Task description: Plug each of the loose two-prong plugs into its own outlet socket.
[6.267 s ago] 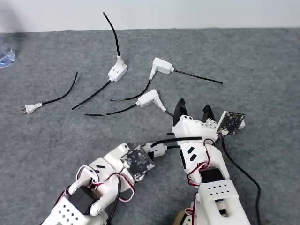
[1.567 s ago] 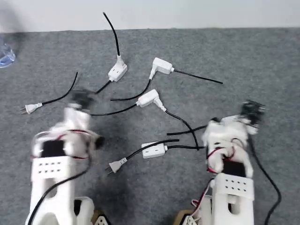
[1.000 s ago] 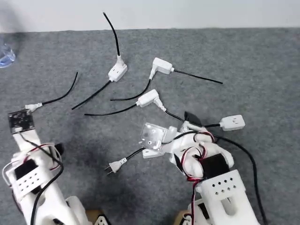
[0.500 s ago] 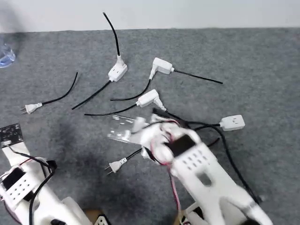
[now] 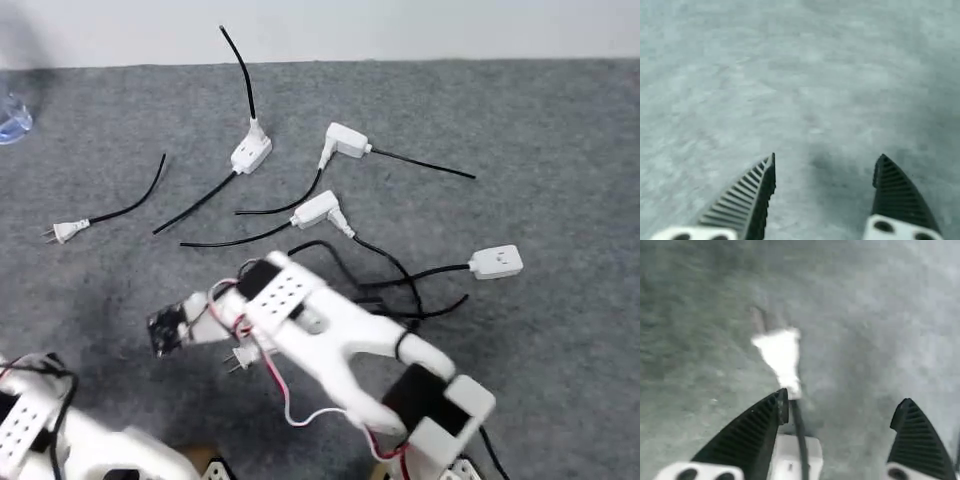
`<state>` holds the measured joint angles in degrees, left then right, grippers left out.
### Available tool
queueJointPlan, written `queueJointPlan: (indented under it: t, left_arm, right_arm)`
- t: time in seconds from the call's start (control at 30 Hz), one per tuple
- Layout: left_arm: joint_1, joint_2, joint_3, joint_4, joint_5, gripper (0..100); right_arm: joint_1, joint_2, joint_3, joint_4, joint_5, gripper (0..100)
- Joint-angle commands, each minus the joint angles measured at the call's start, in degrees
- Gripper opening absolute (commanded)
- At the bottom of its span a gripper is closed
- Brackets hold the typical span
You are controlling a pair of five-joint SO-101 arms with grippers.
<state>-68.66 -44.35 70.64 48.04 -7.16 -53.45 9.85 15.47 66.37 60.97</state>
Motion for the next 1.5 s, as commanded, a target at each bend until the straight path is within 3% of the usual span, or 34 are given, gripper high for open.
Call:
queueJointPlan:
  t: [0.0,0.17,0.37,0.5,0.73,1.2,1.37,1.47]
  left_arm:
    - [-7.5,-0.5,-2.2,-3.1,0.8,29]
    - [-14.2,-0.5,-2.4,-3.8,0.8,29]
    - [-20.8,-0.2,-2.0,-5.5,0.8,29]
    - [-20.8,-0.2,-2.0,-5.6,0.8,29]
    - [-19.1,-0.3,-1.0,-5.7,0.8,29]
    - [-18.4,-0.4,-1.0,-5.4,0.7,29]
    - [-18.2,-0.4,-1.0,-5.4,0.7,29]
    - [-16.7,-0.4,-0.4,-5.5,0.7,29]
  right_arm:
    - [-3.6,0.0,-4.8,4.7,1.6,33.2]
    - [-7.5,0.0,-4.7,7.7,1.1,33.2]
    - [-8.2,0.9,-4.7,3.3,1.6,33.2]
    - [-8.2,4.3,-4.7,2.4,2.3,31.1]
    - [-7.8,10.6,-6.2,2.3,0.2,14.5]
    - [-3.5,10.6,-6.2,2.9,1.4,14.9]
    - [-3.6,10.9,-6.2,2.9,1.9,23.8]
    - [-3.4,11.1,-6.2,2.5,1.8,12.0]
